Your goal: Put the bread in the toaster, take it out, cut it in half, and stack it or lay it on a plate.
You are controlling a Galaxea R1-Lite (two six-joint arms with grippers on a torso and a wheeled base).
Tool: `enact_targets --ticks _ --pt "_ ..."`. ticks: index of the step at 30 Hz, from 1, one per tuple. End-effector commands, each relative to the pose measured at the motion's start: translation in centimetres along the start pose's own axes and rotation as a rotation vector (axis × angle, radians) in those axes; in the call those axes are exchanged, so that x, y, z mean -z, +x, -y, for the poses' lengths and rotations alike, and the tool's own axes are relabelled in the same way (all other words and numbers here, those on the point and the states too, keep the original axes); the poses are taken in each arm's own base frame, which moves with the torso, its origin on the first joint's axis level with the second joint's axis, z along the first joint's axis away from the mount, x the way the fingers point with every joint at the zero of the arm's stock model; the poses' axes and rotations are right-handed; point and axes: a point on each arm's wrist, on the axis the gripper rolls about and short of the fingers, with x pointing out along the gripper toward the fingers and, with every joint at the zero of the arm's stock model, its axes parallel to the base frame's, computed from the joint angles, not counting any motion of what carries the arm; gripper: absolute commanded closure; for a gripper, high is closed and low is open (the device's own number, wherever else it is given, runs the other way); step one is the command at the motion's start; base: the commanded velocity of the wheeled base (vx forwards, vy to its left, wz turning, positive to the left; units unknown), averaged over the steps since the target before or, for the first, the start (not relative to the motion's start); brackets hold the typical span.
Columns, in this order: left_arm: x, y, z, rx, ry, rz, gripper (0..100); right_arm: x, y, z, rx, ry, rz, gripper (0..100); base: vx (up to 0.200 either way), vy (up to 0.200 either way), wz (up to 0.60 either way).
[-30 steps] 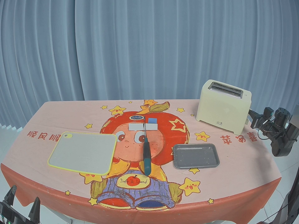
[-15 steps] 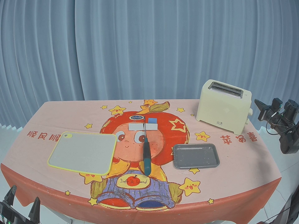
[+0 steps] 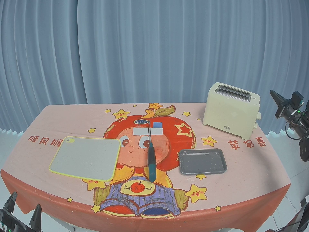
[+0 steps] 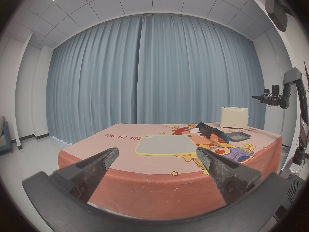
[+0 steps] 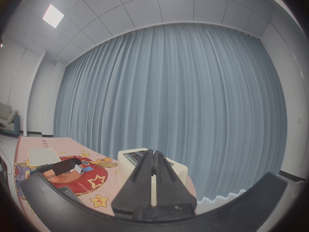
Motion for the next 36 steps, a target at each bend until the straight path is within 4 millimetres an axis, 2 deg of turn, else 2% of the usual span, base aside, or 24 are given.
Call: enact_targets --ticks 1,3,11,16,36 --pt "0.5 0.1 0.0 0.000 -0.001 -0.017 0 -1.0 -0.6 -0.5 -0.008 -0.011 0.025 100 0.000 0.000 0.00" --pt "0.5 0.1 0.0 0.000 -0.001 -0.017 0 -1.3 -0.8 -1.5 -0.036 -0.007 0.031 100 0.000 0.000 0.00" --pt "0.5 0.1 0.0 0.000 -0.001 -0.017 0 -1.6 -1.0 -2.4 -0.063 -0.006 0.040 100 0.000 0.000 0.00" --pt "0.5 0.1 0.0 0.000 -0.001 -0.017 0 -2.0 -1.5 -4.0 -0.113 0.000 0.047 100 0.000 0.000 0.00" --pt "0.5 0.1 0.0 0.000 -0.001 -0.017 0 -2.2 -1.8 -4.5 -0.116 0.015 0.031 100 0.000 0.000 0.00"
